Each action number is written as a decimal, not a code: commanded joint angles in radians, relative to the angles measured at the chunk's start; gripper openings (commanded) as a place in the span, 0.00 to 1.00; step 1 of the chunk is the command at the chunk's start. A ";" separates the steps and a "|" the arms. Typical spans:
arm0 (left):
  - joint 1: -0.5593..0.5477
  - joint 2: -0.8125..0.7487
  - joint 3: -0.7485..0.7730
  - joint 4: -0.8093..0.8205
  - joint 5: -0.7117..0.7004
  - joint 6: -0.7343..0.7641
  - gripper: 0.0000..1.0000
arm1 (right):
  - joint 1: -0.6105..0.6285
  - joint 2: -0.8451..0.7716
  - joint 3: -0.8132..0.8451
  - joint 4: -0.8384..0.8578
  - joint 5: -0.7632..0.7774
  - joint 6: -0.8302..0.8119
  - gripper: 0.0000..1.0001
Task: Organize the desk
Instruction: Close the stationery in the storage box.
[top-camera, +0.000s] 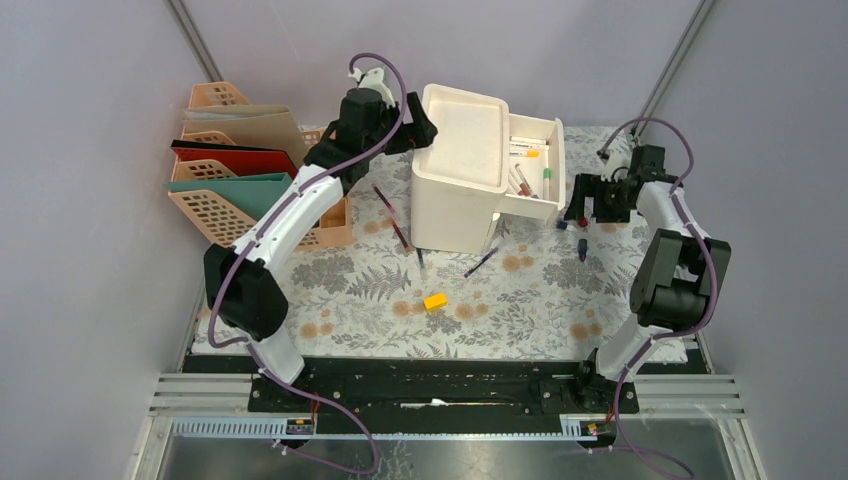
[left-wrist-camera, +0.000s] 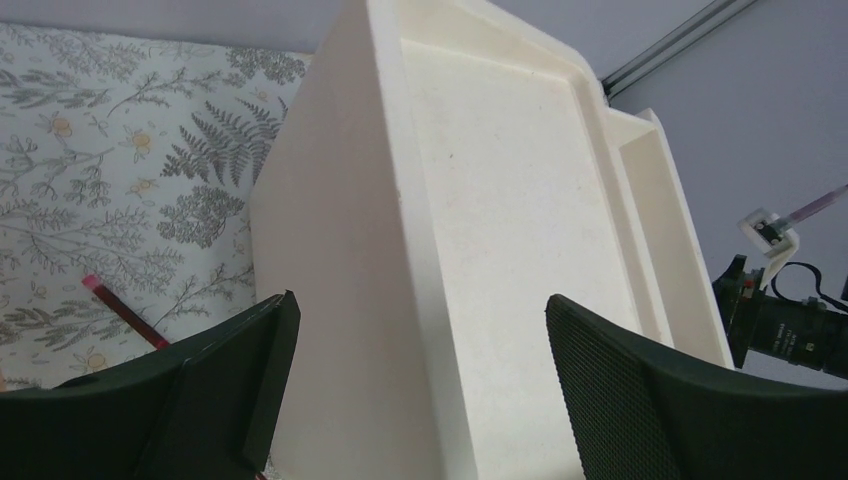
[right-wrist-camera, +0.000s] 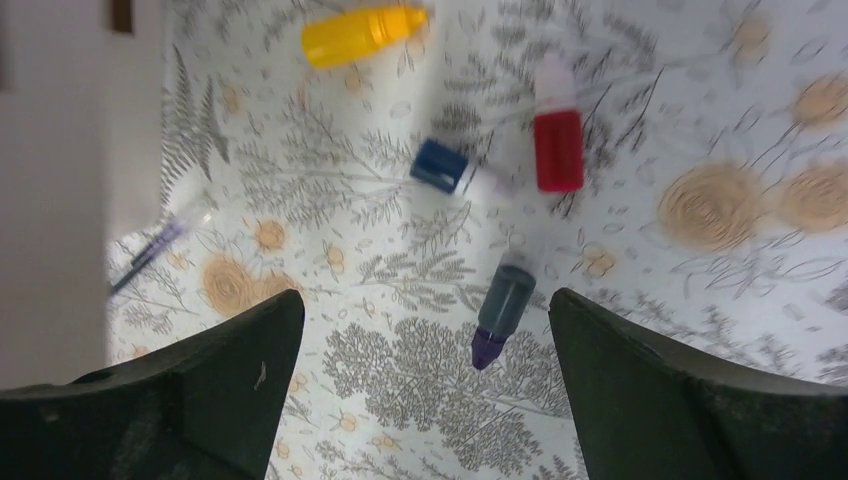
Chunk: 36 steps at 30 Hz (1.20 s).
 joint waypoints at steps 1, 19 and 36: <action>-0.009 0.053 0.136 -0.010 0.009 0.028 0.95 | -0.005 -0.038 0.102 -0.012 -0.069 -0.007 0.99; -0.106 0.297 0.549 -0.376 -0.236 0.179 0.32 | -0.005 -0.005 0.235 0.006 -0.098 0.128 0.98; -0.098 0.386 0.722 -0.206 -0.222 0.227 0.00 | 0.006 0.076 0.208 0.087 -0.233 0.390 0.92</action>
